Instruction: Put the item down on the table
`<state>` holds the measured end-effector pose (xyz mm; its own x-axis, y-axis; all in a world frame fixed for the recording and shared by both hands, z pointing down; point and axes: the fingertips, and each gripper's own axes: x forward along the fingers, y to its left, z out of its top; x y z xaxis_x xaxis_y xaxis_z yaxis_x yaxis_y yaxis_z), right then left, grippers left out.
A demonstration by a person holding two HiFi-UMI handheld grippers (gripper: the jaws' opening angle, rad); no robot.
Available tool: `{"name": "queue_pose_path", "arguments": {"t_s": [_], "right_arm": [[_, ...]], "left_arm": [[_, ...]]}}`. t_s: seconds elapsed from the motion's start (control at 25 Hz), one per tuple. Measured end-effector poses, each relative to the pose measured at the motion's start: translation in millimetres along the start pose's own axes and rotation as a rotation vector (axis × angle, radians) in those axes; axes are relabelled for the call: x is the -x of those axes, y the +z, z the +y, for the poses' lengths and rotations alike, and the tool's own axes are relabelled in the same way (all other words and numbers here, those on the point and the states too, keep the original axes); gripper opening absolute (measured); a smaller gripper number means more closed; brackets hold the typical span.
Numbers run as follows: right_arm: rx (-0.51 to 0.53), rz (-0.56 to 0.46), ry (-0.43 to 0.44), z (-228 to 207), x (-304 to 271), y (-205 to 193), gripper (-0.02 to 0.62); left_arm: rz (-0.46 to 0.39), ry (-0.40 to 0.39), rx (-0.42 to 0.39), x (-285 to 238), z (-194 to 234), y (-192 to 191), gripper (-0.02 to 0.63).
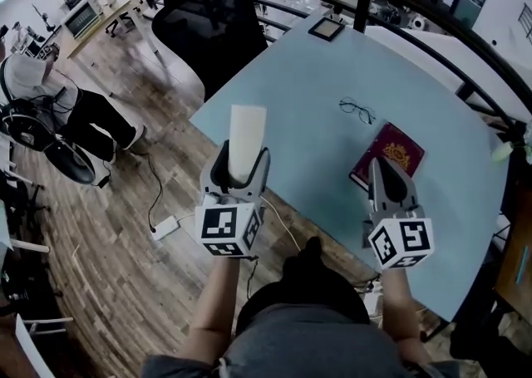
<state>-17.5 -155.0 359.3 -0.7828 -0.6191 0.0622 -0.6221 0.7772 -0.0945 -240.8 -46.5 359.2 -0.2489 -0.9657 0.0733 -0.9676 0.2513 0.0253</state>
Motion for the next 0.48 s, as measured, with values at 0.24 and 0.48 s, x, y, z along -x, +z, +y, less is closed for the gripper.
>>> {"name": "queue_pose_path", "arguments": {"t_s": [0.24, 0.48], "right_arm": [[-0.01, -0.008, -0.036, -31, -14, 5, 0.02], [-0.017, -0.012, -0.079, -64, -15, 8, 0.02]], "left_arm": [[-0.001, -0.03, -0.013, -40, -13, 7, 0.307], [-0.002, -0.078, -0.026, -79, -37, 13, 0.307]]}}
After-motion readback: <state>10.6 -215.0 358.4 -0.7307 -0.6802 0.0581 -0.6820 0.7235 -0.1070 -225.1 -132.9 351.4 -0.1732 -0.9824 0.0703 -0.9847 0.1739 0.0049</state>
